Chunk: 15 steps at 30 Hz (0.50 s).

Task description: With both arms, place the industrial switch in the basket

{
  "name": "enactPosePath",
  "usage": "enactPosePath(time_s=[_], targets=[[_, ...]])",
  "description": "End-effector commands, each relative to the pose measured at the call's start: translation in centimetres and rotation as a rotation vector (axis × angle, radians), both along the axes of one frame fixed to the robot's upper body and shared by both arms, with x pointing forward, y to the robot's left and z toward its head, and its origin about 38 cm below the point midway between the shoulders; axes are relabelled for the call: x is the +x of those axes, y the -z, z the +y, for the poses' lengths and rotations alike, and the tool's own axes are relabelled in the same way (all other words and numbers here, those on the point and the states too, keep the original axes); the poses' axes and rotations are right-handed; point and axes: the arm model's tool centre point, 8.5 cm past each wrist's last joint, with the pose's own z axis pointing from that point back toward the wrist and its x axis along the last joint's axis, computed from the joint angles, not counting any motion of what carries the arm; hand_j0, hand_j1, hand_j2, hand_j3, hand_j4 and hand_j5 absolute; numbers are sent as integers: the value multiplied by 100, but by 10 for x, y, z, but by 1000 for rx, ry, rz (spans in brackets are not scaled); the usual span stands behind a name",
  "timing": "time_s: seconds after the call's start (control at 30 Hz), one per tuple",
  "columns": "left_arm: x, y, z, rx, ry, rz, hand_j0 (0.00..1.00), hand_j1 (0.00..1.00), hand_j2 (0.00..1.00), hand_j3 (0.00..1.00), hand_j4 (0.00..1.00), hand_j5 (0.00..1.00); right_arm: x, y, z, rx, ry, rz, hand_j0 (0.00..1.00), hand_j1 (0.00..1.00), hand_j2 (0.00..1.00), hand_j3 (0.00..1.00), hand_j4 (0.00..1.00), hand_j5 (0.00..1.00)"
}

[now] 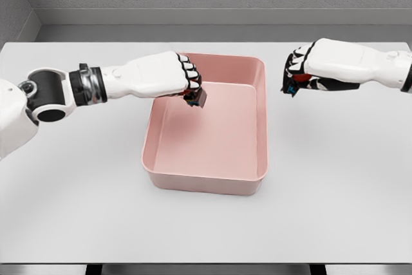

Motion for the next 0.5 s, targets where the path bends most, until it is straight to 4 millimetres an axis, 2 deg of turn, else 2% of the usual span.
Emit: enactPosePath(time_s=[0.0,0.2,0.27,0.33,0.47], targets=[[0,2,-8,3,11,-2,42,42,42,42,42,42,0,0,3,8,-7,4,45,45,45,45,45,45],[-2,7,-16,6,21,12,44,44,44,44,44,44,1,-3,7,6,-15,-1,45,45,45,45,45,45],[-4,6,-18,-2,29,10,89,89,89,89,89,89,1,-3,7,6,-16,-2,45,45,45,45,45,45],[-5,8,-18,-5,29,16,99,99,99,99,99,99,1,-4,7,6,-18,-4,45,45,45,45,45,45],[-6,8,-18,-12,31,15,100,100,100,100,100,100,1,-5,8,5,-20,-6,45,45,45,45,45,45]])
